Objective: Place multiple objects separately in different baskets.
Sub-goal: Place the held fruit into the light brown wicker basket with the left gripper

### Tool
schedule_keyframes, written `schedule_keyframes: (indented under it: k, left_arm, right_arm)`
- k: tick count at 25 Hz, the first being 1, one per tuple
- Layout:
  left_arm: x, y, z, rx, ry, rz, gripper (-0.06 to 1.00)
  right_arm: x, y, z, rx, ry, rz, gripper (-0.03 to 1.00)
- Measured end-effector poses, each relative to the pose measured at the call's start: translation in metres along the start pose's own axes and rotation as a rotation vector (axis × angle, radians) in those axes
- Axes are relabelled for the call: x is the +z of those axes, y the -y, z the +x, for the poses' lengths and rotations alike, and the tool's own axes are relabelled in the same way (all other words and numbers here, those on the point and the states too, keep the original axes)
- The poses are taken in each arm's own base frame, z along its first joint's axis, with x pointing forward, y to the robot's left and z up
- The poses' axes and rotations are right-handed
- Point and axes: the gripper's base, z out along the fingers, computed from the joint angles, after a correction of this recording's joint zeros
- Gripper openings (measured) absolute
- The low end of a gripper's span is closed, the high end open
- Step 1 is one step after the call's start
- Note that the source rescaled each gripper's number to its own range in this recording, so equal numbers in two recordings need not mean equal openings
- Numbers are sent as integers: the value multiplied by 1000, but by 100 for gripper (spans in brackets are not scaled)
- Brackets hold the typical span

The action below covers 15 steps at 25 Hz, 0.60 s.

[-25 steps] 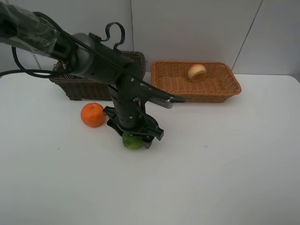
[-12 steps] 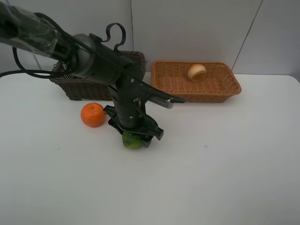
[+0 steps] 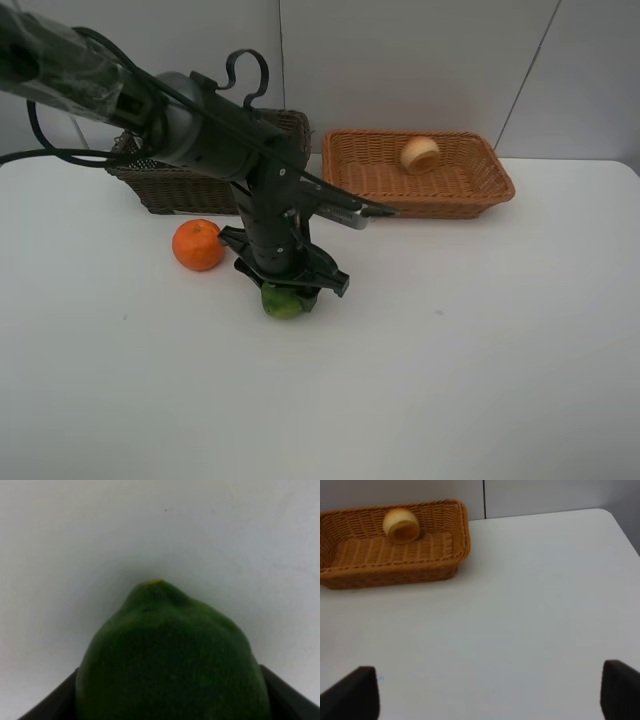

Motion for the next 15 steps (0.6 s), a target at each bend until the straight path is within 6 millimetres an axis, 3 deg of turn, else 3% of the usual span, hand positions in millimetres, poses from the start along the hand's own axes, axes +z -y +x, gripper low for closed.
schedule_keyframes:
  k: [10, 15]
  left_arm:
    - [-1, -1, 0, 12, -2, -13, 77]
    - [-13, -2, -1, 13, 21, -10, 77]
  right_arm:
    - [0, 0, 0, 0, 0, 0, 95]
    - [0, 0, 0, 0, 0, 0, 95]
